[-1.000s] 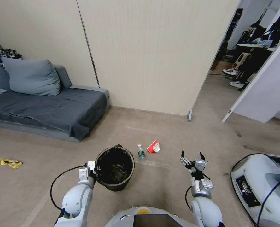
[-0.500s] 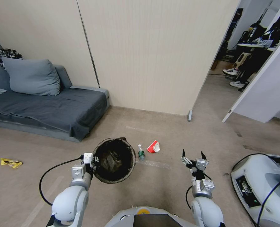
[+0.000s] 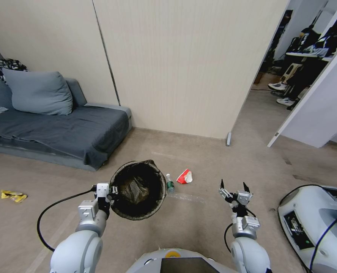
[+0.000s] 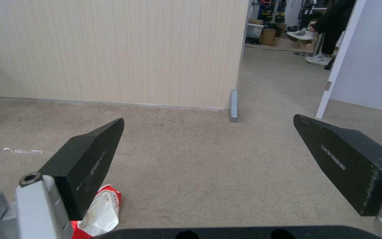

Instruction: Pick up the trash bin, then pick up the garbage from the floor and place it into the trash bin.

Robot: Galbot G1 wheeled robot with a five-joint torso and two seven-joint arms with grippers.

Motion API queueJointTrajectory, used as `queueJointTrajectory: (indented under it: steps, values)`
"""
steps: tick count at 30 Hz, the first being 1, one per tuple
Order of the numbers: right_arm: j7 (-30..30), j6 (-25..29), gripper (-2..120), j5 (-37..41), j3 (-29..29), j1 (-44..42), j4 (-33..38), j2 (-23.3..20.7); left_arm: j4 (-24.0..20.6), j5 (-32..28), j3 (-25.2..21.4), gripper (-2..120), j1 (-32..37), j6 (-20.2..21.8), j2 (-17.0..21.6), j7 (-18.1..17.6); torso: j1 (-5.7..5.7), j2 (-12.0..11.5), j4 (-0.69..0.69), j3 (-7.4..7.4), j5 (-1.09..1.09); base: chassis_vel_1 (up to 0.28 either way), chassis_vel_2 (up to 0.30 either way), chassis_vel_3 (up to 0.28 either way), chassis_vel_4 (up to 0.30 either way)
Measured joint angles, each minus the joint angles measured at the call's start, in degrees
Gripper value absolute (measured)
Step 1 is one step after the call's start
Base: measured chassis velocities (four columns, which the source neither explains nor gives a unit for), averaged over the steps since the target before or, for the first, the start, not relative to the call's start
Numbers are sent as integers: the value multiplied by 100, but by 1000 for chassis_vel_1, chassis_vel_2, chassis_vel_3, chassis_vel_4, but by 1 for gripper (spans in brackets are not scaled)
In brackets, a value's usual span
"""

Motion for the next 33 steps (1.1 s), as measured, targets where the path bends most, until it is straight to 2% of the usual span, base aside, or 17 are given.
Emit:
queueJointTrajectory:
  steps: [12,33]
  values:
    - [-30,36,100,0,36,16,-15,0,58,-2,-45,2,-45,6,-8,0,0,0,0,0,0,0,0,0,0]
    - [-31,67,100,-5,57,-10,-56,0,83,18,-299,2,19,75,23,164,0,0,0,0,0,-72,69,64,-76]
